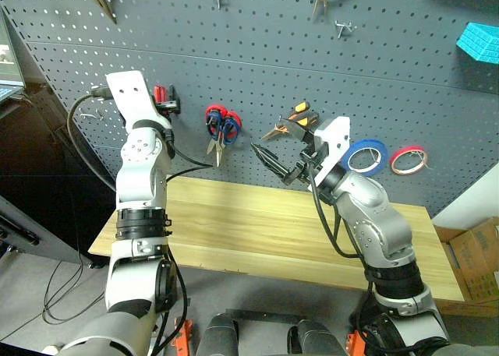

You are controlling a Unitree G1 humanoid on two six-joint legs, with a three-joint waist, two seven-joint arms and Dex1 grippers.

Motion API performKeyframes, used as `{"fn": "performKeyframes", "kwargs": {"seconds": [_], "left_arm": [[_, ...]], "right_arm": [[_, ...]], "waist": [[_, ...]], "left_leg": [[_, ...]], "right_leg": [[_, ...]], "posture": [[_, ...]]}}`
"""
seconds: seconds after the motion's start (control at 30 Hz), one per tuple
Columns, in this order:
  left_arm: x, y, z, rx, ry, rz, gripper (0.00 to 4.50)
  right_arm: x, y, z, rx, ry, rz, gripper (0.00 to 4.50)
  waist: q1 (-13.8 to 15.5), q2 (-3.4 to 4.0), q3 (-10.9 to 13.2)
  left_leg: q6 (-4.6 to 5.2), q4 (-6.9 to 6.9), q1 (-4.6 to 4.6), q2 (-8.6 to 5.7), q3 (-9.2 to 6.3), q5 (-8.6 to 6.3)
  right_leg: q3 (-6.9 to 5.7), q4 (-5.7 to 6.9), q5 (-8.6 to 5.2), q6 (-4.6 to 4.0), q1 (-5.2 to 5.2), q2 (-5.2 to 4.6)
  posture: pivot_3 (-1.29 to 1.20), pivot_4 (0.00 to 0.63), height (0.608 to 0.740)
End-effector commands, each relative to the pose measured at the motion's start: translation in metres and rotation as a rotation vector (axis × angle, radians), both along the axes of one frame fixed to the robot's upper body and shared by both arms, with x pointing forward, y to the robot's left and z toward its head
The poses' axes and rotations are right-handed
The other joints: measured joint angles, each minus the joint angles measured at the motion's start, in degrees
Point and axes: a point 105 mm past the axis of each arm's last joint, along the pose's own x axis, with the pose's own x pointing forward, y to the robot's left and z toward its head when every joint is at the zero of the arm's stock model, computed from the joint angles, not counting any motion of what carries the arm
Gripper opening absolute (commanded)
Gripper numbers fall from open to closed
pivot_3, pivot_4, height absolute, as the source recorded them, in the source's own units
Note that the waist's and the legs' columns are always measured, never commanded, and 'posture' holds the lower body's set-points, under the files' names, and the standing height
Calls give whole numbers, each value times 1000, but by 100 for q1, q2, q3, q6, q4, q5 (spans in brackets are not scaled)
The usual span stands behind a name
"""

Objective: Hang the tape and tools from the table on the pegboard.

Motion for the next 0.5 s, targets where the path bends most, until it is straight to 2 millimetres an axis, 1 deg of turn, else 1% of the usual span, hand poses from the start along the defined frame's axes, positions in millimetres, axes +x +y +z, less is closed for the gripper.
{"fn": "performKeyframes", "kwargs": {"seconds": [0.03, 0.07, 0.1, 0.13, 0.17, 0.2, 0.23, 0.27, 0.33, 0.37, 0.4, 0.43, 0.5], "left_arm": [[-18, -48, 3, 26, -18, -205, 4478], [-23, -55, -3, 34, -3, -239, 4478], [-26, -60, -14, 47, 22, -259, 4478], [-30, -63, -25, 81, 42, -267, 4478], [-34, -65, -37, 128, 60, -273, 4478], [-40, -64, -56, 160, 99, -280, 4478], [-45, -61, -76, 164, 147, -275, 4478], [-50, -53, -99, 151, 212, -250, 4478], [-62, -31, -141, 88, 339, -183, 4478], [-66, -21, -156, 51, 386, -148, 4478], [-68, -16, -163, 28, 410, -128, 4478], [-69, -9, -169, 15, 428, -103, 4478], [-69, 1, -175, 11, 445, -83, 4478]], "right_arm": [[-7, -14, 1, 19, 12, -68, 4500], [-7, -18, -7, 3, 33, -94, 4500], [-7, -22, -20, -37, 56, -130, 4500], [-8, -25, -33, -79, 79, -159, 4500], [-9, -28, -47, -124, 110, -194, 4500], [-9, -36, -68, -183, 158, -252, 4500], [-10, -43, -85, -223, 199, -305, 4500], [-12, -53, -104, -244, 262, -362, 4500], [-15, -80, -148, -318, 414, -522, 4500], [-18, -93, -164, -341, 471, -586, 4500], [-20, -100, -173, -354, 501, -623, 4500], [-21, -107, -177, -334, 519, -662, 4500], [-21, -118, -177, -286, 535, -723, 4500]], "waist": [[-6, 4, -3], [-9, 11, -17], [-16, 16, -23], [-39, 28, -38], [-68, 43, -56], [-107, 57, -68], [-130, 69, -80], [-153, 76, -85], [-229, 82, -92], [-259, 82, -92], [-276, 82, -92], [-288, 82, -92], [-299, 82, -91]], "left_leg": [[-1, -2, 12, 0, 0, 0], [-5, -10, 40, 0, 0, -3], [-33, -8, 58, 2, 1, -21], [-34, -8, 72, 2, 5, -22], [-34, -9, 73, 2, 13, -22], [-34, -8, 76, 1, 19, -22], [-33, -8, 81, 1, 27, -22], [-33, -9, 83, 1, 31, -22], [-33, -12, 90, 2, 34, -23], [-33, -11, 91, 2, 33, -23], [-33, -12, 91, 3, 32, -24], [-33, -9, 91, 3, 30, -24], [-34, -6, 83, 3, 24, -24]], "right_leg": [[1, 1, -9, -4, 9, 0], [0, -5, -32, -1, 37, 0], [-1, -5, -47, -5, 59, -1], [1, -6, -50, -5, 72, -4], [4, -13, -50, -5, 73, -7], [10, -14, -50, -5, 75, -10], [15, -13, -51, -5, 77, -13], [21, -14, -51, -4, 76, -14], [27, -10, -54, -2, 71, -14], [26, -8, -54, -2, 70, -14], [23, -9, -54, -2, 68, -15], [18, -9, -53, -2, 68, -17], [6, -16, -53, -2, 52, -19]], "posture": [[117, 45, 740], [117, 45, 740], [116, 45, 740], [114, 44, 740], [110, 43, 740], [100, 41, 740], [93, 39, 740], [85, 35, 740], [71, 29, 740], [62, 25, 740], [58, 22, 740], [53, 19, 740], [44, 13, 740]]}}
